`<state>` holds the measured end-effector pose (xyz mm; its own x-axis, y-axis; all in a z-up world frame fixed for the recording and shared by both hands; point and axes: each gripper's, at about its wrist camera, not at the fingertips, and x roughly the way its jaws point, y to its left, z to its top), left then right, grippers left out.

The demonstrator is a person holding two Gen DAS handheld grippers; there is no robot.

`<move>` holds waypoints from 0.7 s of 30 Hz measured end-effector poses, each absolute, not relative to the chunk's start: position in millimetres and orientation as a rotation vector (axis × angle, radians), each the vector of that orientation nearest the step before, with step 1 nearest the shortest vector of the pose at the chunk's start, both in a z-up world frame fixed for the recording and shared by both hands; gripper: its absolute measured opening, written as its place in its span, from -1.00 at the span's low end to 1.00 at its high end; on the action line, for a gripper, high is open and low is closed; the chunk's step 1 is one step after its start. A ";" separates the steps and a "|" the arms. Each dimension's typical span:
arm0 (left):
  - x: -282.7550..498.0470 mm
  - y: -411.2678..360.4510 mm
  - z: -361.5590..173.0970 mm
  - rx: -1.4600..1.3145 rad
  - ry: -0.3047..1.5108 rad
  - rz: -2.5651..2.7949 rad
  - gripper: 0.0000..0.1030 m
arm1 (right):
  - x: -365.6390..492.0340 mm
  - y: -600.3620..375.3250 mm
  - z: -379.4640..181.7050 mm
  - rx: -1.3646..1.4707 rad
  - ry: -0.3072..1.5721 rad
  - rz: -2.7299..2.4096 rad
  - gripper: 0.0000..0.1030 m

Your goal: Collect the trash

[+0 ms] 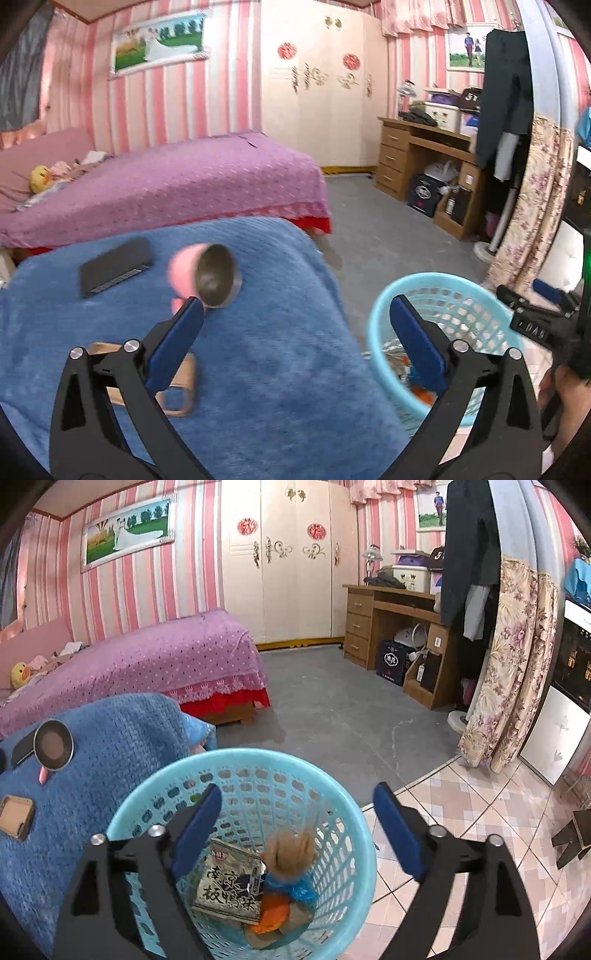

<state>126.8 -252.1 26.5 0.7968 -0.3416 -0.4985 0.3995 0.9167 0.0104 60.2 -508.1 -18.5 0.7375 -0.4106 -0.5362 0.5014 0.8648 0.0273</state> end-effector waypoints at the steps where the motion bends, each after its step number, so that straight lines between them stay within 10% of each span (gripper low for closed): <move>1: 122.9 -244.3 29.2 0.124 0.501 -0.386 0.89 | 58.4 -505.8 -15.3 0.179 0.535 -0.509 0.87; 21: 27.3 -100.0 45.0 0.140 0.468 -0.225 0.90 | -10.7 -330.4 60.3 0.120 0.451 -0.265 0.91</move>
<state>27.3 -100.0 45.0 0.8682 -0.1826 -0.4615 0.2466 0.9657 0.0818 -10.7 -330.4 60.3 0.8666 -0.2263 -0.4447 0.2790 0.9587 0.0557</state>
